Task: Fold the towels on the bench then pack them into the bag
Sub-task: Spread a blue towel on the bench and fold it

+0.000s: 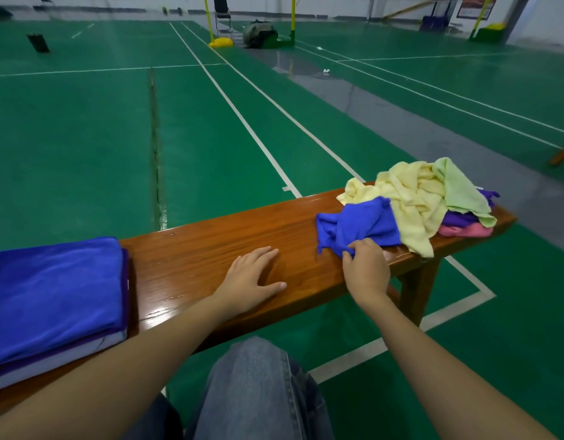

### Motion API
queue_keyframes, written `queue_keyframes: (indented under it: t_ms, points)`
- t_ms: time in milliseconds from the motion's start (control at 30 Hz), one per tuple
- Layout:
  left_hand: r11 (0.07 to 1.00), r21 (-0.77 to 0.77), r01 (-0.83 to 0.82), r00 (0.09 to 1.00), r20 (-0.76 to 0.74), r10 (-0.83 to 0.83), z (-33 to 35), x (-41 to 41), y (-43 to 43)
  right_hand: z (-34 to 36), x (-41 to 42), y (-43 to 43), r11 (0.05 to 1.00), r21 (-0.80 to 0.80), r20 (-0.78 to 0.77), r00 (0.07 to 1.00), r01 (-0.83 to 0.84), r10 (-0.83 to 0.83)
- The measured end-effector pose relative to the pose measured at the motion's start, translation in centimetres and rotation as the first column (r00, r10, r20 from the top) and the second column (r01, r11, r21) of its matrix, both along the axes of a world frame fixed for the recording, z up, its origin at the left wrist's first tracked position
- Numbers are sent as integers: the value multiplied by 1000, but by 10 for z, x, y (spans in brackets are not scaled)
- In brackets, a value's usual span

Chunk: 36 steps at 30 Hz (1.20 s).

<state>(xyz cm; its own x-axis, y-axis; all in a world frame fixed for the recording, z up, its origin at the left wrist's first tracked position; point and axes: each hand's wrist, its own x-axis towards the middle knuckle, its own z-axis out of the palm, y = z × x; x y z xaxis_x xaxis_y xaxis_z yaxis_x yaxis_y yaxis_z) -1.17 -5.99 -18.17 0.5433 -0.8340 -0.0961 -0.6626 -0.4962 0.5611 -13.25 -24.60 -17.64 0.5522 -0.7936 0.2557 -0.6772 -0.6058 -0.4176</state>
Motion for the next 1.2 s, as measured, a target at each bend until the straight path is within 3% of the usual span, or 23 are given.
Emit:
queue_keyframes:
  t_ms: [200, 333, 467, 633, 767, 933, 1033, 1200]
  points:
    - [998, -23, -62, 996, 62, 64, 3, 10, 29, 2, 22, 60, 951, 108, 49, 957, -289, 286]
    - [989, -51, -142, 981, 129, 148, 8, 23, 55, 6, 43, 92, 845, 275, 168, 888, -458, 427]
    - [966, -46, -254, 954, 153, 258, 9, 28, 80, 7, 60, 113, 696, 473, 258, 841, -540, 476]
    - [952, -111, -286, 930, 207, 304, 7, 27, 90, 10, 58, 117, 545, 578, 393, 792, -608, 467]
    - [962, -104, -252, 936, 226, 270, 18, 27, 88, 15, 49, 114, 502, 582, 417, 765, -640, 491]
    - [984, -25, -179, 943, 281, 179, 26, 30, 93, 8, 38, 108, 497, 577, 179, 694, -648, 697]
    - [987, 39, -155, 950, 281, 138, 26, 31, 100, 9, 39, 111, 509, 531, 219, 689, -678, 690]
    - [930, -83, -357, 925, 110, 365, 22, 32, 94, 8, 47, 122, 494, 518, 233, 671, -698, 704]
